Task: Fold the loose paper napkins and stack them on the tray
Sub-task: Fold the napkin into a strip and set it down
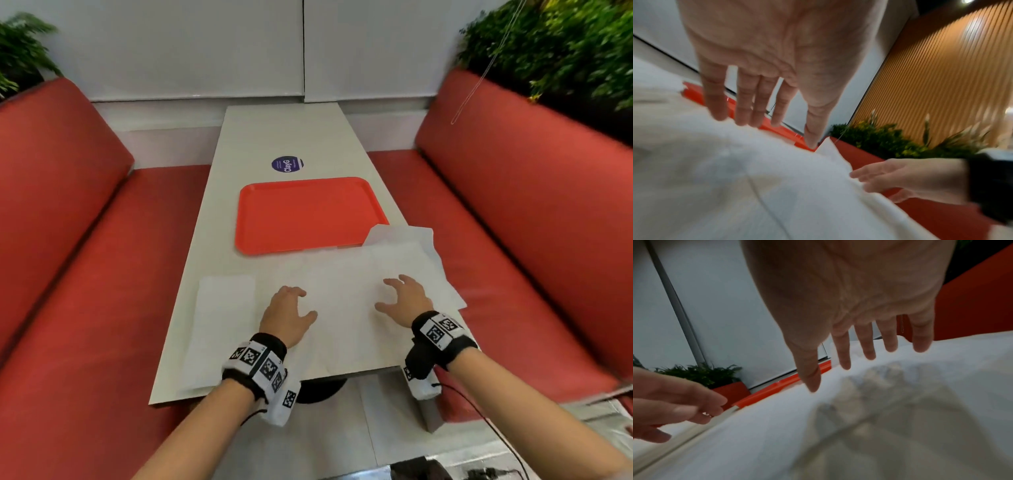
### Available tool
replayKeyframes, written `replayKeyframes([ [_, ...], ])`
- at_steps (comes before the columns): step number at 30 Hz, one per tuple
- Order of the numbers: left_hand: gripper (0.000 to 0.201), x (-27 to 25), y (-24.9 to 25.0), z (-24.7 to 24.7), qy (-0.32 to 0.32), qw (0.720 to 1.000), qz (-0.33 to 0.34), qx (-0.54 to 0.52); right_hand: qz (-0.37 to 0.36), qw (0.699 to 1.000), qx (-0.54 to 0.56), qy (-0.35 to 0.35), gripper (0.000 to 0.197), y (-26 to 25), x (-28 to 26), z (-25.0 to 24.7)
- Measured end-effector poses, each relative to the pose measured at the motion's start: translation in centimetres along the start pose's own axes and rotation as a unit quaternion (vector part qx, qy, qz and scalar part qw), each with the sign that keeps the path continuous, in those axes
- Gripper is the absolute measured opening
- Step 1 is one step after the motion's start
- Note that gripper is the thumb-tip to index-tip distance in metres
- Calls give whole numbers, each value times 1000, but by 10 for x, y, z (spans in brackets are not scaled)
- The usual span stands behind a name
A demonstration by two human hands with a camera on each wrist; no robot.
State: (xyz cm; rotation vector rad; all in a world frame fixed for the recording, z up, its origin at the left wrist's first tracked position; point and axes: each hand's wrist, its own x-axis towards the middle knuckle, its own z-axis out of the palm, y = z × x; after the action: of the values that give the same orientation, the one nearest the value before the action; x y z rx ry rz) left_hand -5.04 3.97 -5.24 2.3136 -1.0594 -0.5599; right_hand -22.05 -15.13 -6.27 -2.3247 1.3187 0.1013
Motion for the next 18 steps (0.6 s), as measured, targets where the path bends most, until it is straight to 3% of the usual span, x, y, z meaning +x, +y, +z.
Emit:
replayKeyframes([
  [4,101,26,7,18,-36,990,-88,108,-22,994,-81,-75,80,27,-7,1],
  [7,125,37,3,23,-60,978,-100,174,-43,991,-108,-71,82,33,-9,3],
  [11,125,42,1,27,-18,971,-104,216,-47,991,-107,-60,78,35,-8,3],
  [18,109,46,4,28,-10,972,-152,178,-51,994,-93,-37,71,34,-9,2],
])
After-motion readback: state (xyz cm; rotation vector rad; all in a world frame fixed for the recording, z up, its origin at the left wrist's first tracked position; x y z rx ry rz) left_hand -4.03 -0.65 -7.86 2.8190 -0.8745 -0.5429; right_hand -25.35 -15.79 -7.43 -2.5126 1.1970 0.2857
